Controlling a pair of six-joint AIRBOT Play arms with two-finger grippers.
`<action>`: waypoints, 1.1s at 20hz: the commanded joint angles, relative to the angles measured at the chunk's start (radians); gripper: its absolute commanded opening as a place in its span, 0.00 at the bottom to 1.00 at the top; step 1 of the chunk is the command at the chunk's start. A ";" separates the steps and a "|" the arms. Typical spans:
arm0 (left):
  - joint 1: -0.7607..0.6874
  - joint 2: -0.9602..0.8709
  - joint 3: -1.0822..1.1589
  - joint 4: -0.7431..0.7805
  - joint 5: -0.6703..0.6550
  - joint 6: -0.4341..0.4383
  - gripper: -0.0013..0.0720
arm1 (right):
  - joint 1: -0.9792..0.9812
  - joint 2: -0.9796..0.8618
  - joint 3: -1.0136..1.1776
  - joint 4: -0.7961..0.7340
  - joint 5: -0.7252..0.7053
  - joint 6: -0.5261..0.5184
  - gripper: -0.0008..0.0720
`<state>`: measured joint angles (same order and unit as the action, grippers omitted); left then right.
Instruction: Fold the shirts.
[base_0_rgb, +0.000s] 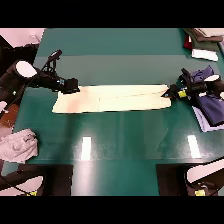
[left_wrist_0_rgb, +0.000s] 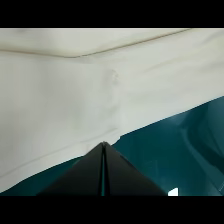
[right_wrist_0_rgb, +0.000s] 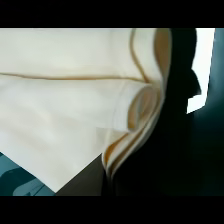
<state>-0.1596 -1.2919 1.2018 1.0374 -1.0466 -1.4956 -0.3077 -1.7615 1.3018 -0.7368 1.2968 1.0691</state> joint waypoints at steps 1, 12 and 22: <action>-0.001 -0.004 0.002 -0.036 0.023 -0.034 0.05 | 0.014 0.004 0.096 0.012 0.114 -0.006 0.02; -0.233 -0.439 0.304 -0.148 0.070 0.011 0.05 | 0.248 0.138 0.597 0.011 0.231 0.216 0.02; -0.287 -0.682 0.558 -0.159 0.114 -0.004 0.05 | 0.556 0.137 0.702 0.000 0.093 0.247 0.02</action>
<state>-0.4412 -1.9446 1.7290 0.8791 -0.9554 -1.4948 0.1806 -1.6245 2.0125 -0.7326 1.4536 1.3079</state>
